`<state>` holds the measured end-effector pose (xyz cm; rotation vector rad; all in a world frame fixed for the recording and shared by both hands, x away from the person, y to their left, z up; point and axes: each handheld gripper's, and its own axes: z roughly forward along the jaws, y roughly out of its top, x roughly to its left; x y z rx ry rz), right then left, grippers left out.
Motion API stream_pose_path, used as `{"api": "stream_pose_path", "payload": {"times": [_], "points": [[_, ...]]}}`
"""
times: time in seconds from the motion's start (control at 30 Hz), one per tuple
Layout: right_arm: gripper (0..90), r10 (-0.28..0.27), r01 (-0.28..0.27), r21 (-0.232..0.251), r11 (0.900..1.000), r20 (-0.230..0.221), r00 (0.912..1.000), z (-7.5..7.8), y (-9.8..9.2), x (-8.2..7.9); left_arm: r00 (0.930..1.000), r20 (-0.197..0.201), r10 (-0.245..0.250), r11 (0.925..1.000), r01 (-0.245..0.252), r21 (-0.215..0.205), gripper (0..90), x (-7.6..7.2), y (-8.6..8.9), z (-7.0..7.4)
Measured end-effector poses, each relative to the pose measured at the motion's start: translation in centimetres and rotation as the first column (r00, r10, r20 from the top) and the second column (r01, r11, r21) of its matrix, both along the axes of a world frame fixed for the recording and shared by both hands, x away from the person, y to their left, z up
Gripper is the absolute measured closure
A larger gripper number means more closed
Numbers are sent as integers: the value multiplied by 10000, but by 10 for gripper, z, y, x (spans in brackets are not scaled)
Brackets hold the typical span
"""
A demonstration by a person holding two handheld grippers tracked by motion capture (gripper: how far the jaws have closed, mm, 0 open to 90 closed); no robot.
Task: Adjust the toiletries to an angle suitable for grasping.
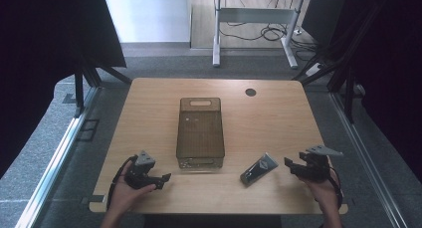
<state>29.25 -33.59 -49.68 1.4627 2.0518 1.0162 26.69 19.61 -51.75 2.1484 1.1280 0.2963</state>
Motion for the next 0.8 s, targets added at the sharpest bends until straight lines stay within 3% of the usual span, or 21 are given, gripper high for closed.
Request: {"api": "stream_pose_path", "payload": {"times": [0.57,0.73,0.8], "points": [[466,679,-686,-250,9973,-281,9973,-2,11,2,9999,56,-157,9999,157,-47,215,1,-5,3],[558,942,-948,-97,9955,-491,9943,3,13,8,9998,197,3,9999,0,-152,215,0,0,8],[613,1274,-1287,-151,9916,-708,9893,11,17,10,9997,220,42,9998,-38,-205,215,-1,3,10]]}}
